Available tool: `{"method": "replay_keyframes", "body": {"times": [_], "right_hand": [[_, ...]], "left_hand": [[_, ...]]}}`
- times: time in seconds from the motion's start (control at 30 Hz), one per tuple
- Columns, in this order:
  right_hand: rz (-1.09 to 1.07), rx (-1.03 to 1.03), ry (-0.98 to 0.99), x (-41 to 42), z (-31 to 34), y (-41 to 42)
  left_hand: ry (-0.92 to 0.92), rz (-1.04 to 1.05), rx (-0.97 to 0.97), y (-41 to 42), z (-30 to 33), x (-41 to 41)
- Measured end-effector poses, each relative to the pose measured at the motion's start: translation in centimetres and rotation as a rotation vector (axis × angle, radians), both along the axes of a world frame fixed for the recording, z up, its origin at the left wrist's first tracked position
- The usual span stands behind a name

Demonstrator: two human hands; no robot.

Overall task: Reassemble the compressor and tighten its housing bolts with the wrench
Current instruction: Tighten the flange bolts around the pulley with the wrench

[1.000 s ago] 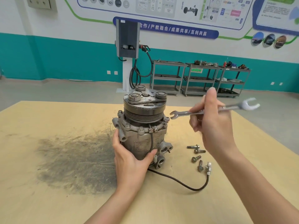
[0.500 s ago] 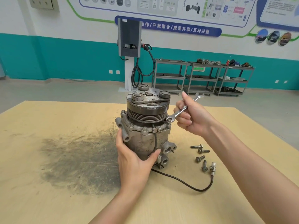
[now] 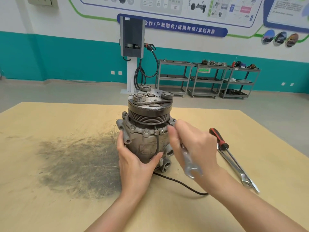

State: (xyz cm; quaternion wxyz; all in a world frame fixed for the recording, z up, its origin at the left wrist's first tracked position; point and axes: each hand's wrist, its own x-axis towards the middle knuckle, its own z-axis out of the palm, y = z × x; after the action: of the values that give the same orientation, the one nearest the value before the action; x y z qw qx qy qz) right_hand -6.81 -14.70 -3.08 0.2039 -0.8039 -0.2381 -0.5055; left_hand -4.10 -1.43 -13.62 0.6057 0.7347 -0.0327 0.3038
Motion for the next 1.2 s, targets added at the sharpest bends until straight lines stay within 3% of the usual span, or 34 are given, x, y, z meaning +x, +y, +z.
{"method": "replay_keyframes", "body": {"times": [0.07, 0.13, 0.3, 0.43, 0.67, 0.93, 1.07, 1.2], "right_hand": [[-0.068, -0.074, 0.017, -0.5, 1.0, 0.1], [-0.002, 0.001, 0.086, -1.0, 1.7, -0.2], [0.354, 0.511, 0.393, -0.3, 2.9, -2.0], [0.506, 0.852, 0.701, 2.6, 3.3, -3.2], [0.697, 1.054, 0.905, 6.1, 2.7, -4.1], [0.708, 1.121, 1.263, 8.7, 3.2, -3.7], [0.730, 1.213, 1.142, 8.2, 2.1, -3.3], [0.588, 1.183, 0.655, 5.7, 0.1, -2.4]], "left_hand": [[0.006, -0.005, -0.010, 0.0, 0.1, 0.0], [0.009, -0.001, -0.008, 0.0, 0.0, -0.1], [0.001, -0.007, -0.002, -0.1, 0.1, -0.1], [0.001, -0.013, -0.001, 0.0, 0.2, -0.1], [0.006, -0.014, 0.004, -0.1, 0.2, -0.1], [0.002, -0.013, 0.000, -0.1, 0.3, -0.1], [0.013, -0.016, -0.004, 0.0, 0.1, -0.1], [0.006, -0.010, -0.001, -0.1, 0.1, 0.0]]}}
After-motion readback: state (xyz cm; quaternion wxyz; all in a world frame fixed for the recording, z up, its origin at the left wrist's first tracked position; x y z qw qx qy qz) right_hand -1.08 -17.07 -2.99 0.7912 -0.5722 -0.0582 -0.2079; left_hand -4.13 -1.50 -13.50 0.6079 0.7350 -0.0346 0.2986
